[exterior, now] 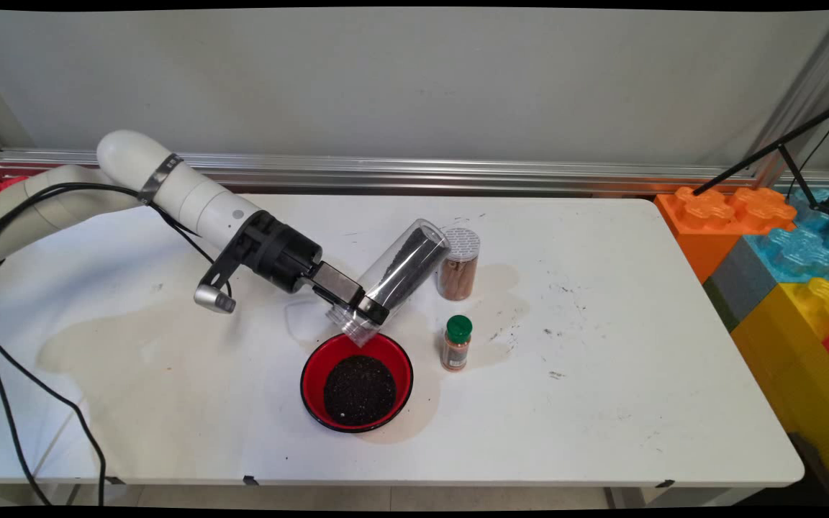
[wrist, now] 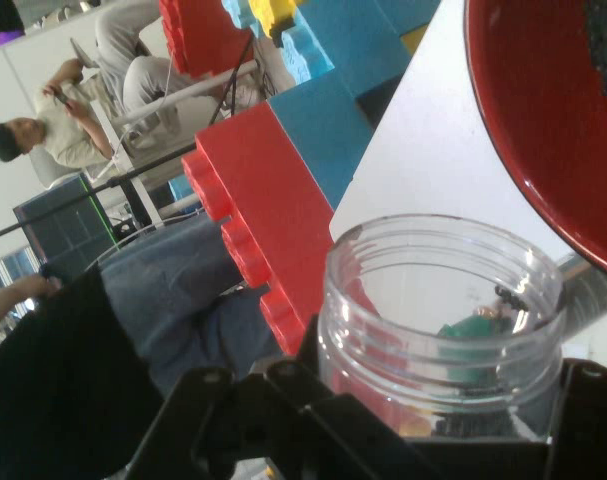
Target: Pour the black seasoning powder in the red bowl
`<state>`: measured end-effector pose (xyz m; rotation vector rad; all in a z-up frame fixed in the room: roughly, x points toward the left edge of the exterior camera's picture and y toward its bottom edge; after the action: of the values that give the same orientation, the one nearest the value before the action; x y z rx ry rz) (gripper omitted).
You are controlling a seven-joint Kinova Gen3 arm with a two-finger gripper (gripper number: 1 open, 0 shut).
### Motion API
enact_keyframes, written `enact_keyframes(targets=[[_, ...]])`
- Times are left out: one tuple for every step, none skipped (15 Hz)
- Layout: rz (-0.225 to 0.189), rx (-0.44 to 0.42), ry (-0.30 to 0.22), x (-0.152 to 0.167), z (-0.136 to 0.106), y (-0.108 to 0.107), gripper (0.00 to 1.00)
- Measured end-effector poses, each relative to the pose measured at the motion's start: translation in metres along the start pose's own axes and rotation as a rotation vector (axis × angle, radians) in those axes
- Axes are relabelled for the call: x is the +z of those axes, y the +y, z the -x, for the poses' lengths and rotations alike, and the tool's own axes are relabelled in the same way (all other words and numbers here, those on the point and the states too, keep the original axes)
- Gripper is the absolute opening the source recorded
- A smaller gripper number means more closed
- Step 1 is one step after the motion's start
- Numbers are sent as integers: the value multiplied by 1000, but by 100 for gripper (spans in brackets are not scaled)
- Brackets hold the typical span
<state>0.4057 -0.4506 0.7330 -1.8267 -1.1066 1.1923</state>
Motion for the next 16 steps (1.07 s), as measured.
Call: enact_keyframes(targets=[[1, 9, 4, 0, 0, 0, 0], [2, 18, 7, 1, 1, 0, 0], [4, 27, 11, 1, 1, 1, 0], [5, 35, 14, 1, 1, 1, 0], [7, 42, 17, 1, 2, 1, 0], [8, 47, 19, 1, 2, 1, 0], [9, 53, 21, 1, 2, 2, 0], [10, 61, 25, 1, 2, 2, 0], [11, 68, 28, 2, 2, 2, 0], [12, 75, 30, 2, 3, 2, 0], [13, 80, 33, 2, 3, 2, 0], [14, 84, 34, 2, 3, 2, 0], [15, 89, 37, 2, 3, 3, 0], [16, 95, 39, 2, 3, 3, 0], [17, 100, 42, 2, 3, 3, 0], [18, 105, 44, 2, 3, 3, 0]])
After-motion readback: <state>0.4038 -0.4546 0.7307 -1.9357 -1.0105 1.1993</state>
